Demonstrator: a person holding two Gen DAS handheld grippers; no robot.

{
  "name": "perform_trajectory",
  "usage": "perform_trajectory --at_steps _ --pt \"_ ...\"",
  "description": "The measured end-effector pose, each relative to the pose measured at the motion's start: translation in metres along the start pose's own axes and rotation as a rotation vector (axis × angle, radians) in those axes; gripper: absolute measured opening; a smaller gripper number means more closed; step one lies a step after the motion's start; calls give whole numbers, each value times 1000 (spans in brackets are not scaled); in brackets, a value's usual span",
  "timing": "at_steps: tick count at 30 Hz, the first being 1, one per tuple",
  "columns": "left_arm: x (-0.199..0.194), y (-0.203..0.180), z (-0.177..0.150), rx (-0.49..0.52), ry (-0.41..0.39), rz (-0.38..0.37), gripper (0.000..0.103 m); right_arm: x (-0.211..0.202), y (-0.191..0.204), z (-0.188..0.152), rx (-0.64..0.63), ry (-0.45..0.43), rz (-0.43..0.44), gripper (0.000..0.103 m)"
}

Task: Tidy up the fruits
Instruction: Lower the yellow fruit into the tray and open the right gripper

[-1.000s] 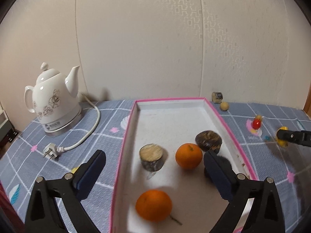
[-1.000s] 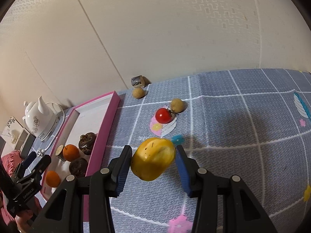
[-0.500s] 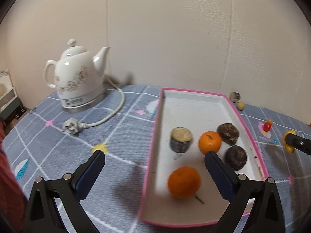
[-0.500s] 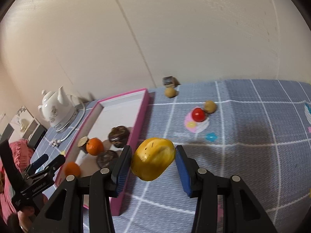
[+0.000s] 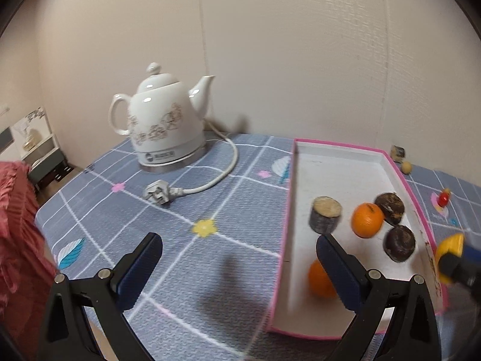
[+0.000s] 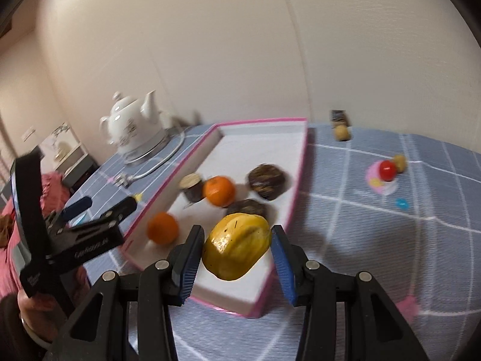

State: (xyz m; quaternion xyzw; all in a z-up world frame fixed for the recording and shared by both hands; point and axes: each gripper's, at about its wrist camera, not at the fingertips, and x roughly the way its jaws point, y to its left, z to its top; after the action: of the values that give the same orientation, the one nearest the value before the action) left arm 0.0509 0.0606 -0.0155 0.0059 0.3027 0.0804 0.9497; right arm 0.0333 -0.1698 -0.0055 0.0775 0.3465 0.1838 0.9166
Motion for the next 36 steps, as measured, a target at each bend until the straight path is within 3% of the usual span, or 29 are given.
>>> perform_trajectory --at_steps 16,29,36 --pt "3 8 0 15 -4 36 103 42 37 -4 -79 87 26 47" --pt "13 14 -1 -55 74 -66 103 52 37 -7 -82 132 -11 47" --pt "15 18 -3 -120 99 -132 103 36 28 0 -45 76 3 48"
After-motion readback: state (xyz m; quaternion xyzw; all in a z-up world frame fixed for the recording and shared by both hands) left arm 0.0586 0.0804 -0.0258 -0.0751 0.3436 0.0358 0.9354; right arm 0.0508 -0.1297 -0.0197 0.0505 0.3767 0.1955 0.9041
